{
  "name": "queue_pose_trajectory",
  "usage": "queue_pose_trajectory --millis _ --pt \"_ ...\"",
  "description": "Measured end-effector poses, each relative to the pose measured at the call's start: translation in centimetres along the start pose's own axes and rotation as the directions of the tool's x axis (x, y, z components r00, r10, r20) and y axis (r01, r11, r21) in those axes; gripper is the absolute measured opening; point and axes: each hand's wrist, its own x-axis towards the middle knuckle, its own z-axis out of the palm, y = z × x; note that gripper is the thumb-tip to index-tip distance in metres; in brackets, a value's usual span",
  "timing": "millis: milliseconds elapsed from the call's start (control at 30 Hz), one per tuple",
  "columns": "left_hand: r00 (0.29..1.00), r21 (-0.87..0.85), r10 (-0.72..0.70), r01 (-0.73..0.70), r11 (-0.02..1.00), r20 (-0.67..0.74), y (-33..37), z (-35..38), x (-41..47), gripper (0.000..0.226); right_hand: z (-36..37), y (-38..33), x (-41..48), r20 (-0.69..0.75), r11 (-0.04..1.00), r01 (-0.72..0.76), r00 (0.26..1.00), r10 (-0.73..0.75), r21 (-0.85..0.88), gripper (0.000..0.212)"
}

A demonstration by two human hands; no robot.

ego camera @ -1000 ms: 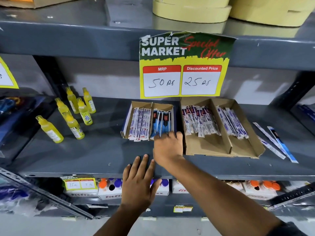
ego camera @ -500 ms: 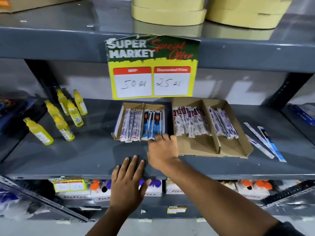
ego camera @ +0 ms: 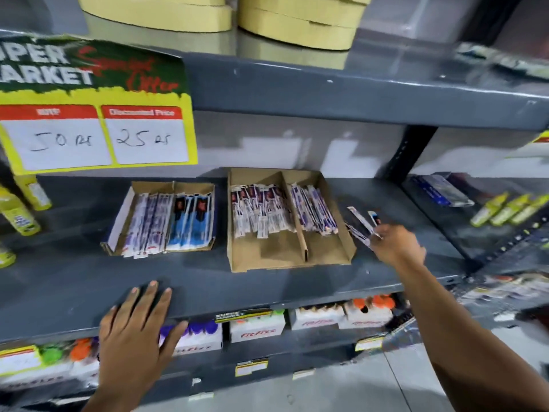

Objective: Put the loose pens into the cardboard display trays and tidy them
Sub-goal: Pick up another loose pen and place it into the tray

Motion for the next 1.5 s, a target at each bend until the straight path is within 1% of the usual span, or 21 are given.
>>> queue_pose_trajectory --millis 67,133,200,300,433,600,633,667,700,733,767,800,833,867,933,967,1033,1167,1333,1400,1500 --pt "1.0 0.008 0.002 -0.002 1.0 -0.021 0.3 0.0 0.0 0.067 0.9 2.0 1.0 0.051 0.996 0.005 0.999 0.0 -0.094 0.028" --pt "0.999 0.015 -0.002 0.003 1.0 -0.048 0.4 -0.1 0.0 0.067 1.7 2.8 1.5 0.08 0.987 0.03 0.997 -0.017 -0.158 0.036" --pt "0.998 0.018 -0.008 0.009 1.0 -0.07 0.7 -0.2 0.0 0.067 2.2 3.3 1.7 0.083 0.986 0.033 0.996 -0.019 -0.165 0.042" --pt "0.998 0.033 -0.016 0.018 0.999 -0.063 1.0 -0.3 0.0 0.067 2.6 3.2 1.9 0.051 0.988 0.043 0.998 -0.036 -0.148 0.039" --pt "0.999 0.055 -0.03 0.033 0.998 -0.04 1.2 -0.4 -0.1 0.069 2.7 3.0 2.2 0.022 0.995 0.049 0.999 -0.047 -0.086 0.025" --pt "0.999 0.072 -0.042 0.042 0.996 -0.002 1.3 -0.5 -0.1 0.07 2.8 2.9 2.3 0.03 1.0 0.001 1.0 0.0 -0.026 0.024" --pt "0.999 0.075 -0.046 0.045 0.996 0.011 1.3 -0.5 0.0 0.071 2.6 2.9 2.1 0.017 1.0 -0.017 1.0 0.017 0.024 0.021" --pt "0.998 0.074 -0.052 0.05 0.996 0.023 1.3 -0.5 0.0 0.072 2.2 2.9 1.9 0.001 0.991 -0.037 0.999 0.037 0.125 0.019" --pt "0.997 0.074 -0.061 0.058 0.996 0.037 1.2 -0.6 0.0 0.073 1.8 2.6 1.5 -0.022 0.963 -0.045 0.998 0.053 0.265 0.018" --pt "0.997 0.071 -0.068 0.065 0.995 0.048 1.3 -0.7 0.0 0.074 1.4 2.3 1.1 -0.059 0.907 -0.037 0.996 0.068 0.42 0.018" --pt "0.996 0.068 -0.073 0.069 0.995 0.056 1.4 -0.7 0.1 0.074 0.9 1.6 0.5 -0.102 0.831 0.004 0.993 0.063 0.556 0.015" --pt "0.995 0.066 -0.079 0.075 0.995 0.059 1.4 -0.8 0.1 0.074 0.6 0.7 -0.3 -0.148 0.754 0.073 0.989 0.032 0.653 0.011" --pt "0.995 0.059 -0.081 0.078 0.995 0.059 1.6 -0.8 0.1 0.072 0.2 -0.3 -1.3 -0.183 0.686 0.15 0.983 -0.026 0.712 0.007" --pt "0.995 0.053 -0.085 0.082 0.995 0.057 1.7 -0.9 0.1 0.07 -0.1 -1.5 -2.3 -0.203 0.629 0.227 0.973 -0.111 0.743 0.009" --pt "0.994 0.046 -0.09 0.087 0.995 0.057 1.9 -1.0 0.2 0.068 -0.4 -3.9 -4.4 -0.186 0.53 0.333 0.932 -0.312 0.78 0.015" --pt "0.994 0.045 -0.09 0.088 0.995 0.063 1.8 -1.0 0.2 0.068 -0.3 -4.9 -5.4 -0.146 0.48 0.345 0.903 -0.404 0.806 0.015" --pt "0.993 0.04 -0.093 0.09 0.995 0.078 1.7 -1.0 0.1 0.068 -0.1 -6.6 -7.3 -0.052 0.405 0.302 0.851 -0.522 0.863 0.015" --pt "0.99 0.024 -0.106 0.104 0.994 0.098 1.7 -1.3 0.1 0.069 1.1 -8.2 -9.4 0.032 0.34 0.206 0.815 -0.579 0.918 0.019" --pt "0.985 0.007 -0.11 0.11 0.994 0.131 1.6 -1.3 0.1 0.071 2.6 -8.8 -10.1 0.061 0.353 0.195 0.798 -0.6 0.915 0.02" --pt "0.985 0.0 -0.112 0.113 0.994 0.133 1.4 -1.2 0.1 0.071 2.9 -8.9 -10.1 0.062 0.379 0.19 0.825 -0.562 0.905 0.021" --pt "0.986 -0.014 -0.109 0.112 0.994 0.13 1.4 -1.2 0.1 0.071 3.1 -9.7 -9.7 0.016 0.417 0.202 0.886 -0.463 0.886 0.016"
